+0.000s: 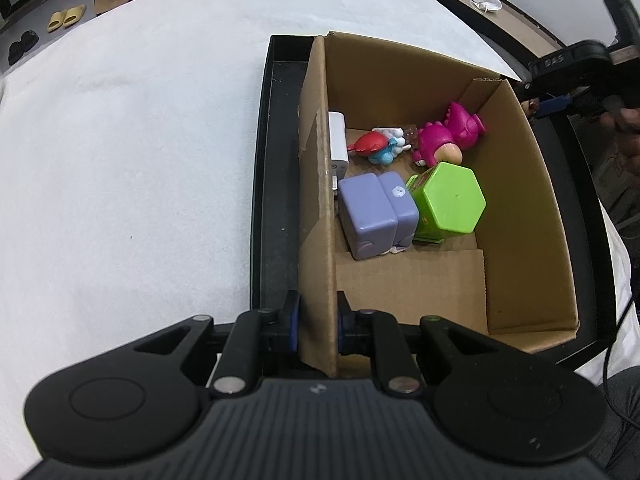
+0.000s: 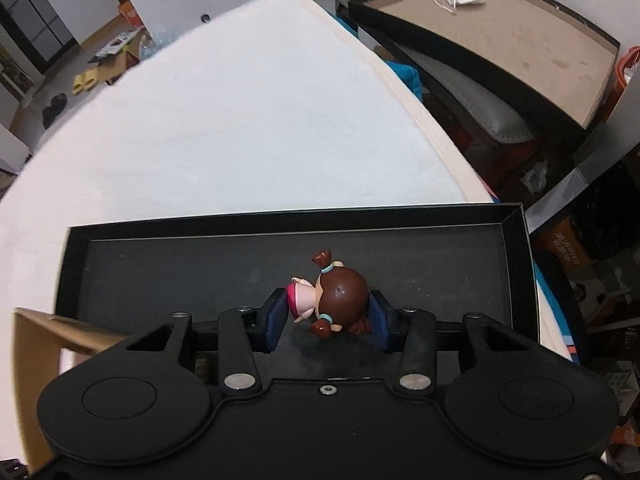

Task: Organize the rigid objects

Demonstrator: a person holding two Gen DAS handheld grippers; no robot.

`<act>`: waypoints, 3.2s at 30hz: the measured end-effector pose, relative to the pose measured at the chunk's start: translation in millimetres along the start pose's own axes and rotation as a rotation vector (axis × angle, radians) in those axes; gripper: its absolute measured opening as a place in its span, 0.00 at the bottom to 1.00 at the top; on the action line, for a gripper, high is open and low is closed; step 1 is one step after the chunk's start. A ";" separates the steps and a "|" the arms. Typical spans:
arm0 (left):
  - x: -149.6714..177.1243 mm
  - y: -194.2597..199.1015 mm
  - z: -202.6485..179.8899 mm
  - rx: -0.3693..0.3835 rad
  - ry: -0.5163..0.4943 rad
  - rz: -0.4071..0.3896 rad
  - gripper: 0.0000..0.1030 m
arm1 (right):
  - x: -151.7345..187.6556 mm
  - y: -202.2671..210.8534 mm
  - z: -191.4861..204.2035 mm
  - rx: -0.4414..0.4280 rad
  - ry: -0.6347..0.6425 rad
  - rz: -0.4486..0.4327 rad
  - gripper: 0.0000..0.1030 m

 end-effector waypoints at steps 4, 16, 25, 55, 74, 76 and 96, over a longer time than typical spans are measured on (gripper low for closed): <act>-0.5 3.7 1.1 0.007 0.011 -0.005 0.15 | -4.7 17.3 8.8 -0.014 0.008 -0.028 0.41; 1.7 11.6 1.9 0.042 0.007 -0.020 0.15 | -2.6 67.0 37.5 -0.021 0.058 -0.090 0.41; 1.8 16.8 4.1 0.074 0.019 -0.029 0.16 | 3.6 90.5 72.2 -0.024 0.123 -0.113 0.41; 0.8 26.3 10.4 0.165 0.051 -0.043 0.16 | 29.0 68.5 187.7 -0.030 0.279 -0.026 0.42; 0.9 25.8 11.6 0.162 0.040 -0.046 0.16 | 39.3 83.1 176.6 -0.036 0.208 -0.054 0.57; 0.5 26.0 11.0 0.158 0.039 -0.046 0.16 | 39.0 91.4 174.1 -0.043 0.192 -0.072 0.57; -10.4 78.5 8.8 0.150 0.064 -0.098 0.17 | 67.2 147.7 140.5 -0.088 0.062 -0.194 0.81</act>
Point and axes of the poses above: each gripper's, at about its wrist camera, not at the fingertips, and y roughly against the way its jaws point, z to its left, x to its underside, the point moved 10 cm from there along -y, roughly the way its jaws point, and after that the axes turned 13 degrees about y, right-handed, at the moved point
